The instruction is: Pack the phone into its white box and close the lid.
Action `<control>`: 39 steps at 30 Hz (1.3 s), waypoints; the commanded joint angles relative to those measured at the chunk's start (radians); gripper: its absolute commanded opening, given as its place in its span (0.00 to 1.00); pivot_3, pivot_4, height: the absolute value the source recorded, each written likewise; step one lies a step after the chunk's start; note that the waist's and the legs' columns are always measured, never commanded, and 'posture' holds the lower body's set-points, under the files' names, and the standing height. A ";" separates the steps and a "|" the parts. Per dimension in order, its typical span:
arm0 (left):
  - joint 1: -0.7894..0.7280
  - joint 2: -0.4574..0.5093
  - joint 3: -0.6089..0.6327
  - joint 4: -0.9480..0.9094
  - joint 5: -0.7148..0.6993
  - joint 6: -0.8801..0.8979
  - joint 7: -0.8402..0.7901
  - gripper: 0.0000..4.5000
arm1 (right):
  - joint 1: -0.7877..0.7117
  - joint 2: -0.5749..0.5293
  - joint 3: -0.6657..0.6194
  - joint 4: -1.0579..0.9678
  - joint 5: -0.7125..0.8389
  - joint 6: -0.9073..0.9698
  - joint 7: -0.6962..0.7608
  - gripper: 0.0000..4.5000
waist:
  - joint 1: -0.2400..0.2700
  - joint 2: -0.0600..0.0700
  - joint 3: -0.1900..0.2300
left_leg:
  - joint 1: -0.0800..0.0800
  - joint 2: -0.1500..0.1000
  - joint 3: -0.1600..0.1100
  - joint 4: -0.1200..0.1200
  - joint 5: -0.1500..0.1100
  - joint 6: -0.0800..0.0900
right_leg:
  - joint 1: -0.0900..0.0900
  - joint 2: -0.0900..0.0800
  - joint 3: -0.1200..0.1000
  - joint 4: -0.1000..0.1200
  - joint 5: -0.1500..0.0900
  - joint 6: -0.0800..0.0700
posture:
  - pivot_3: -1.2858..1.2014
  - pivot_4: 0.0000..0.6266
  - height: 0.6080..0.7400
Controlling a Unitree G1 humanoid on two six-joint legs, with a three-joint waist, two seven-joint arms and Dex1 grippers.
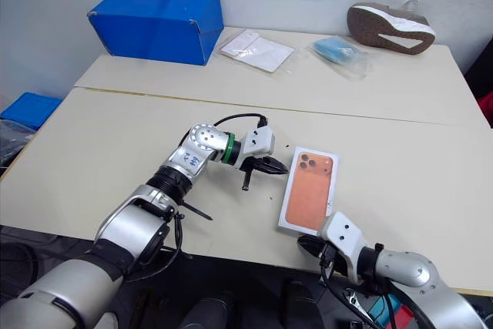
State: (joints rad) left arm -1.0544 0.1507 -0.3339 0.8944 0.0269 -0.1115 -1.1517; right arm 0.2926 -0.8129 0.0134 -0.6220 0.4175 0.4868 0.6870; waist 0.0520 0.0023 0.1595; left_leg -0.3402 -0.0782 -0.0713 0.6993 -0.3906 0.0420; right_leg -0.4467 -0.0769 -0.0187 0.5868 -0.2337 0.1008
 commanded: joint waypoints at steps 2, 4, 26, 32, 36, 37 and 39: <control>-0.010 0.027 0.016 -0.013 0.008 -0.026 -0.025 0.00 | 0.005 0.024 -0.047 -0.040 0.013 0.005 -0.010 0.01 | -0.001 0.000 0.000 | 0.000 0.000 0.000 0.000 0.000 0.000 | 0.000 0.000 0.000 0.000 0.000 0.000 | 0.52 0.24 1.00; -0.001 0.045 0.022 -0.026 0.005 -0.023 -0.038 0.00 | 0.002 0.037 -0.059 -0.044 0.009 0.001 -0.018 0.01 | -0.002 0.000 0.000 | 0.000 0.000 0.000 0.000 0.000 0.000 | 0.000 0.000 0.000 0.000 0.000 0.000 | 0.52 0.24 1.00; -0.020 -0.081 0.051 -0.048 -0.018 0.094 0.012 0.00 | -0.176 0.056 -0.244 -0.020 0.257 0.202 -0.092 0.01 | 0.000 0.000 0.000 | 0.001 0.000 0.000 0.000 0.000 0.000 | 0.000 0.000 0.001 0.001 0.000 0.000 | 0.52 0.24 1.00; -0.051 -0.120 0.006 0.110 0.075 0.033 0.103 0.00 | -0.188 0.066 -0.127 0.053 0.119 0.223 -0.146 0.01 | 0.000 0.000 0.000 | 0.000 0.000 0.001 0.000 0.000 0.000 | 0.000 0.000 0.001 0.001 0.000 0.000 | 0.52 0.24 1.00; -0.047 -0.118 -0.012 0.169 0.113 -0.005 0.119 0.00 | -0.181 0.086 -0.104 0.080 0.080 0.233 -0.172 0.01 | -0.001 -0.002 -0.003 | 0.003 0.000 0.001 0.000 0.000 0.000 | 0.002 0.000 0.001 0.002 0.000 0.000 | 0.52 0.24 1.00; -0.047 -0.117 -0.011 0.176 0.114 -0.006 0.119 0.00 | -0.178 0.092 -0.105 0.082 0.081 0.233 -0.172 0.01 | -0.002 -0.004 -0.004 | 0.004 0.000 0.002 0.000 0.000 0.000 | 0.002 0.000 0.001 0.002 0.000 0.000 | 0.52 0.24 1.00; -0.042 -0.109 -0.003 0.174 0.108 0.010 0.111 0.00 | -0.170 0.110 -0.122 0.079 0.094 0.229 -0.174 0.01 | -0.003 -0.006 -0.005 | 0.004 0.000 0.001 0.000 0.000 0.000 | 0.002 0.000 0.001 0.002 0.000 0.000 | 0.52 0.24 1.00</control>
State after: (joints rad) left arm -1.1072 0.0335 -0.3284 1.0384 0.1066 -0.1189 -1.0395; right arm 0.1021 -0.7120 -0.1002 -0.5652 0.5268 0.7007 0.5270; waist 0.0491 -0.0033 0.1541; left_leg -0.3358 -0.0782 -0.0698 0.6995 -0.3906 0.0420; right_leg -0.4444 -0.0770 -0.0168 0.5893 -0.2337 0.1009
